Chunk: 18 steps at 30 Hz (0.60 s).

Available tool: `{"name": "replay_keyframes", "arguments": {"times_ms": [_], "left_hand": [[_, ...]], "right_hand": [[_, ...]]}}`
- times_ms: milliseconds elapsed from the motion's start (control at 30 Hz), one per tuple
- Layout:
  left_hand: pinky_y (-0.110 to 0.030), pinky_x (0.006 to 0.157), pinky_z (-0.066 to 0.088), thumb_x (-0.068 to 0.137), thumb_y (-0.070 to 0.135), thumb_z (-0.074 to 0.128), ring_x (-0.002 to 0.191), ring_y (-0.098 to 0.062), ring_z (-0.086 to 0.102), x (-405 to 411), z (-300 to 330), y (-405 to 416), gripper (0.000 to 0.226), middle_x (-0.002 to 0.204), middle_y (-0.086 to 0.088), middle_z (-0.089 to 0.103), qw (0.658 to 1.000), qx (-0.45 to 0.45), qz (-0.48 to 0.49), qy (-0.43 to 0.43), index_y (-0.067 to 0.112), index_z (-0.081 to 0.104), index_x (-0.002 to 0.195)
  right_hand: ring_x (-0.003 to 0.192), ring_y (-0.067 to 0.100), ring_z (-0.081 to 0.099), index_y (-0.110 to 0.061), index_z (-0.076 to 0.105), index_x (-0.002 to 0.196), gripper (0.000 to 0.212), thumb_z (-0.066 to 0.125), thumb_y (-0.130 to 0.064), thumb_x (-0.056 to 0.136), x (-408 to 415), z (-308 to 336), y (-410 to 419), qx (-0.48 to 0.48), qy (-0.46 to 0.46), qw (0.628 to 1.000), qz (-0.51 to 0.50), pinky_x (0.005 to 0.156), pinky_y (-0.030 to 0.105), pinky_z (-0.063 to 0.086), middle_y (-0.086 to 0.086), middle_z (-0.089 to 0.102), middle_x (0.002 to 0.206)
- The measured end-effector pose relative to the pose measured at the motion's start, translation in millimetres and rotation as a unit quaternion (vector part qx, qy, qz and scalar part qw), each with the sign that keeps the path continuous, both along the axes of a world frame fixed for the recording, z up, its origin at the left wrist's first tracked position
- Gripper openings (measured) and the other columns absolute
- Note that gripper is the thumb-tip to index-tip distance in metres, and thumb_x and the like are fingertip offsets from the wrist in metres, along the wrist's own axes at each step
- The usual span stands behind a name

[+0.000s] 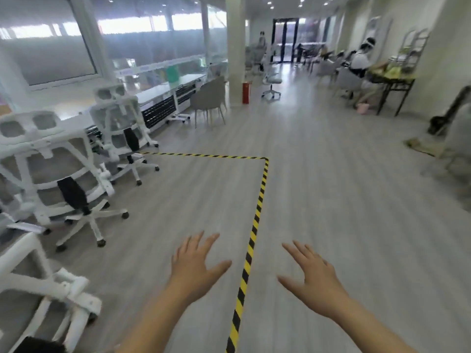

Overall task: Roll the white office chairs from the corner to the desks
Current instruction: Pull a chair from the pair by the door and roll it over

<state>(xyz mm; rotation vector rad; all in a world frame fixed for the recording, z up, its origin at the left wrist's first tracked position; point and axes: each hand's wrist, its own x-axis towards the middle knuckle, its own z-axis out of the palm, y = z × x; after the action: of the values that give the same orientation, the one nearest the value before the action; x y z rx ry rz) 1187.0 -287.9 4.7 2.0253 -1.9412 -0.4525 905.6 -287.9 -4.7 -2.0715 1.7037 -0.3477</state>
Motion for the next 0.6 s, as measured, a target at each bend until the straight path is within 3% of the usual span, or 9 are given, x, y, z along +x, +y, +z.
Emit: {"name": "replay_keyframes", "arguments": {"times_ms": [167,300,433,600], "left_hand": [[-0.046,0.119,0.006,0.080,0.078,0.039,0.148,-0.019,0.000,-178.0,-5.5,-23.3,0.074,0.161,0.010,0.006,0.985,0.006,-0.174,-0.006,0.050,0.017,0.145],[-0.046,0.119,0.005,0.079,0.080,0.037,0.148,-0.020,-0.002,-318.7,-10.2,-11.2,0.076,0.161,0.010,0.003,0.942,0.018,-0.334,-0.025,0.052,0.015,0.145],[-0.045,0.119,0.004,0.064,0.088,0.021,0.148,-0.019,-0.001,-453.9,-12.8,18.4,0.089,0.161,0.010,0.003,0.876,0.012,-0.480,-0.037,0.053,0.013,0.145],[-0.046,0.119,0.003,0.058,0.096,0.016,0.148,-0.020,-0.002,-602.5,-16.7,85.3,0.096,0.161,0.010,0.004,0.766,0.011,-0.643,-0.031,0.054,0.012,0.144]], "right_hand": [[0.151,0.010,0.001,-0.049,0.010,0.151,0.074,0.049,-0.065,0.089,-169.1,-7.7,58.7,-0.002,0.005,0.984,-0.178,0.119,0.042,0.013,-0.016,0.003,0.163],[0.151,0.011,0.000,-0.047,0.009,0.151,0.074,0.047,-0.064,0.090,-276.0,-9.2,138.3,-0.005,-0.016,0.944,-0.330,0.120,0.042,0.011,-0.014,0.003,0.164],[0.151,0.009,0.000,-0.047,0.012,0.151,0.073,0.047,-0.065,0.090,-352.8,-13.1,238.2,-0.021,-0.035,0.876,-0.480,0.120,0.040,0.009,-0.015,0.004,0.163],[0.151,0.011,0.002,-0.048,0.013,0.150,0.072,0.049,-0.063,0.090,-401.9,-22.2,364.6,-0.011,-0.044,0.763,-0.645,0.119,0.039,0.009,-0.014,0.005,0.163]]}}
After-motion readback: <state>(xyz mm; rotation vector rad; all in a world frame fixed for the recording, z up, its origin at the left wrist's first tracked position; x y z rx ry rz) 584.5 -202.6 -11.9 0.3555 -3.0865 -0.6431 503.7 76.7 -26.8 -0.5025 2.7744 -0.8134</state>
